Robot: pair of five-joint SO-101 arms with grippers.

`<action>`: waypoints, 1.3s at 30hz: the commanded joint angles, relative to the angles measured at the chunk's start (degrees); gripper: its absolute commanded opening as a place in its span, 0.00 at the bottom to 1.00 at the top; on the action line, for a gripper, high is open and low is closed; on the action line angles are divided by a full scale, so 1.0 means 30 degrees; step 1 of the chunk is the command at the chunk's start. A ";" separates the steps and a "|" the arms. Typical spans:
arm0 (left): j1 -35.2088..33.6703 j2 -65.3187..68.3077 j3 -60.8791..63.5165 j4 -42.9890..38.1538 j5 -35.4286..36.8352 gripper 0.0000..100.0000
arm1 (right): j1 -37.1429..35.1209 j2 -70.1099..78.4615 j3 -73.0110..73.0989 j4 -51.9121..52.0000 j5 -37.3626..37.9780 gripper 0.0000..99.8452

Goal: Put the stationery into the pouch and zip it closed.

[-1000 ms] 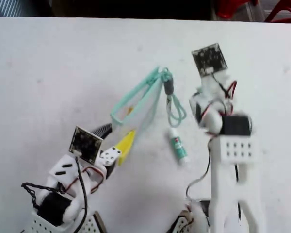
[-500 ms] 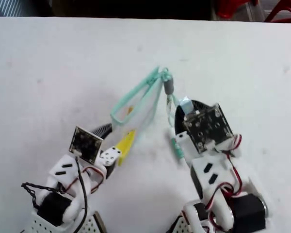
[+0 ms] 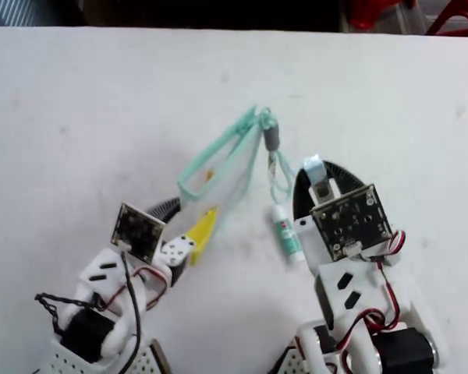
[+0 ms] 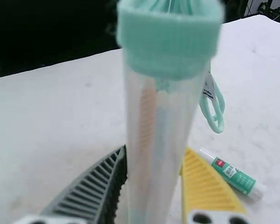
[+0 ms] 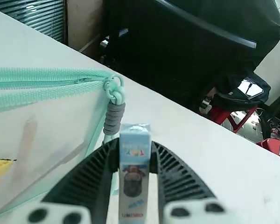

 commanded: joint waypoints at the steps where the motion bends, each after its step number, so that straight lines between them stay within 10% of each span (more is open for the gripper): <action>1: 0.0044 0.0103 0.0029 -0.0557 0.0147 0.19 | 0.0132 0.0073 -0.0733 0.0103 -0.0117 0.02; 22: 0.0044 0.0103 0.0029 -0.0557 0.0147 0.19 | -0.0073 -0.0073 -0.1846 0.0190 -0.0176 0.02; 39: 0.0044 0.0103 0.0029 -0.0557 0.0147 0.19 | -0.8601 0.5055 -0.3780 -0.8044 -0.0147 0.02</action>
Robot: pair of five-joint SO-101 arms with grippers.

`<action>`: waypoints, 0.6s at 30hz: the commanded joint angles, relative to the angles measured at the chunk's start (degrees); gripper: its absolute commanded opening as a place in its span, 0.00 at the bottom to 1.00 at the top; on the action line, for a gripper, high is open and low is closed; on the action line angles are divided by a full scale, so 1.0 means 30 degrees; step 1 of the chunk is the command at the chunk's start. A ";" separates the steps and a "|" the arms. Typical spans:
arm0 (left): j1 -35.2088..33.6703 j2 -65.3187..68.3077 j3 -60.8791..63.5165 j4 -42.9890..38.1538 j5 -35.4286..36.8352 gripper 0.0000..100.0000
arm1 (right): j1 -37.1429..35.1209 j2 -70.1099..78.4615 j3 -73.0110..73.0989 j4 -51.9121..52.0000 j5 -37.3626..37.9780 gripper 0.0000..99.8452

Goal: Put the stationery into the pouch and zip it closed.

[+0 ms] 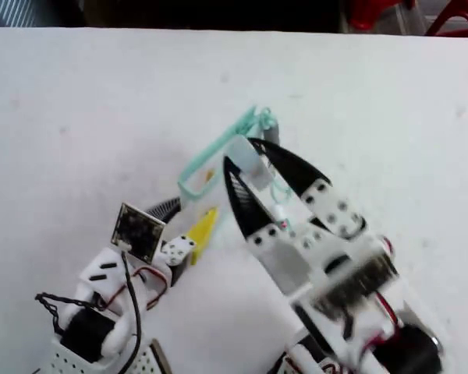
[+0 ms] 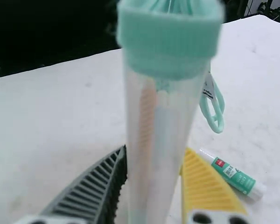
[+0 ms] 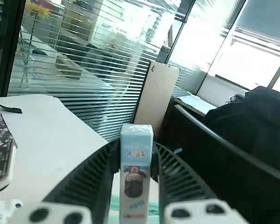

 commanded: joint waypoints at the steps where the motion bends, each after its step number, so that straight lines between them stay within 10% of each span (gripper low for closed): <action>1: 0.0044 0.0103 0.0000 -0.0557 0.0147 0.19 | -0.0425 0.2857 -0.0762 -0.1978 -0.0147 0.02; 18: 0.0015 0.0103 0.0000 -0.0586 0.0117 0.19 | 0.0103 0.6901 -0.0908 -0.1070 -0.0147 0.02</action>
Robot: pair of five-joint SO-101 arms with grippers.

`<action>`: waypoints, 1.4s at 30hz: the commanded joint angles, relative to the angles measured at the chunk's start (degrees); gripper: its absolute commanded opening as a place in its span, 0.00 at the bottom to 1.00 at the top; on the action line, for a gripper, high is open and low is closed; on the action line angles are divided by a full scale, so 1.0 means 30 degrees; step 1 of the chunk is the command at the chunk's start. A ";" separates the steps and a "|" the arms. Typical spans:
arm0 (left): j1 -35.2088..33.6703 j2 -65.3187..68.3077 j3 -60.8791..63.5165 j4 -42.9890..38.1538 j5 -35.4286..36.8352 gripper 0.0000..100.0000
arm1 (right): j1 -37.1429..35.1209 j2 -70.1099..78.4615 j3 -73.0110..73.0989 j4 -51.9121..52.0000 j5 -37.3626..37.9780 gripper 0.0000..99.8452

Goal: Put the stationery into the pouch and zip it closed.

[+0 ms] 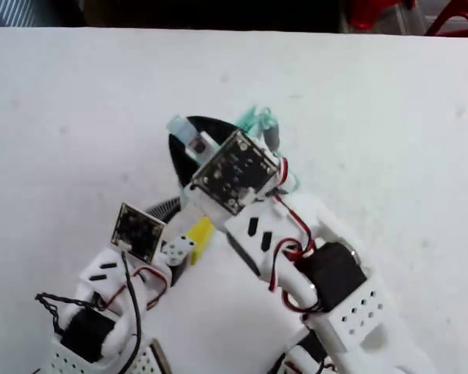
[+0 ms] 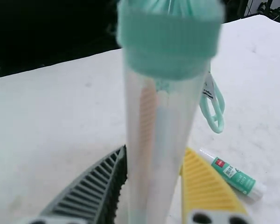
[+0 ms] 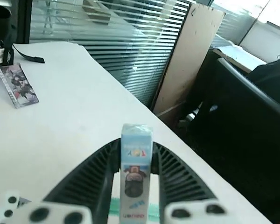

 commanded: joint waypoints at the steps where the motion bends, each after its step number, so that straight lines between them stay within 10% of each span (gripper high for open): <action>1: 0.0015 0.0103 0.0000 -0.0586 0.0117 0.19 | 0.0806 0.0161 -0.0879 0.0806 -0.0147 0.02; 20: -0.0015 0.0103 0.0000 -0.0586 0.0117 0.19 | 0.3473 0.0366 0.1026 0.1128 -0.2667 0.02; 27: 0.0015 0.0103 0.0000 -0.0586 0.0117 0.19 | 0.3531 0.0220 0.1055 0.2623 -0.2696 0.22; 42: 0.0044 0.0103 0.0000 -0.0586 0.0117 0.19 | 0.3502 0.0073 0.0147 0.2623 -0.2813 0.02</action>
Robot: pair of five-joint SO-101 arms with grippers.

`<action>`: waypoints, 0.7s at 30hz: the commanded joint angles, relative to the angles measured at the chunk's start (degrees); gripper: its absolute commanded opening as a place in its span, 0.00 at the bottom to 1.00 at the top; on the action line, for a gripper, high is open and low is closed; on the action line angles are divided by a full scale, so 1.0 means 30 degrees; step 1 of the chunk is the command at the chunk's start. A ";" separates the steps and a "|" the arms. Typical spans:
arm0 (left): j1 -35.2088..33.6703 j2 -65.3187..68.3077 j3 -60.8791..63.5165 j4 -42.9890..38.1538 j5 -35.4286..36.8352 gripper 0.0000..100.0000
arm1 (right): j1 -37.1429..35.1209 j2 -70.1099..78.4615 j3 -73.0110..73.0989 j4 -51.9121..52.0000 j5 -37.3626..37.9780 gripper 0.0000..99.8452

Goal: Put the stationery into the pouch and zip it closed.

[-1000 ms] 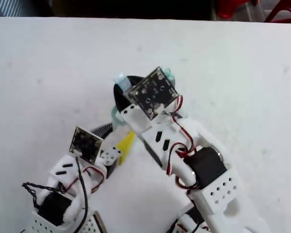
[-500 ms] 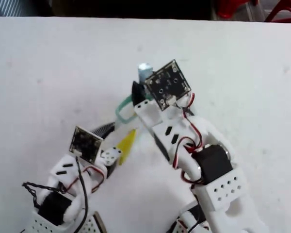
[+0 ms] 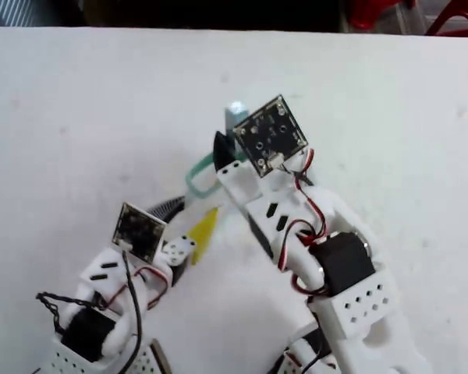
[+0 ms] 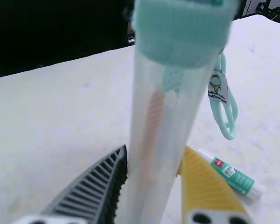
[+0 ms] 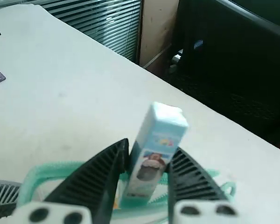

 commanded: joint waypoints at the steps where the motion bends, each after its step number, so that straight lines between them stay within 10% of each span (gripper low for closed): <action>1: -0.0044 0.0015 0.0000 -0.0410 0.0117 0.19 | 0.0308 -0.0308 -0.0527 0.0103 0.0088 0.03; 21: -0.0044 0.0015 0.0000 -0.0410 0.0117 0.19 | -0.1040 -0.2388 0.2315 -0.0894 0.0234 0.02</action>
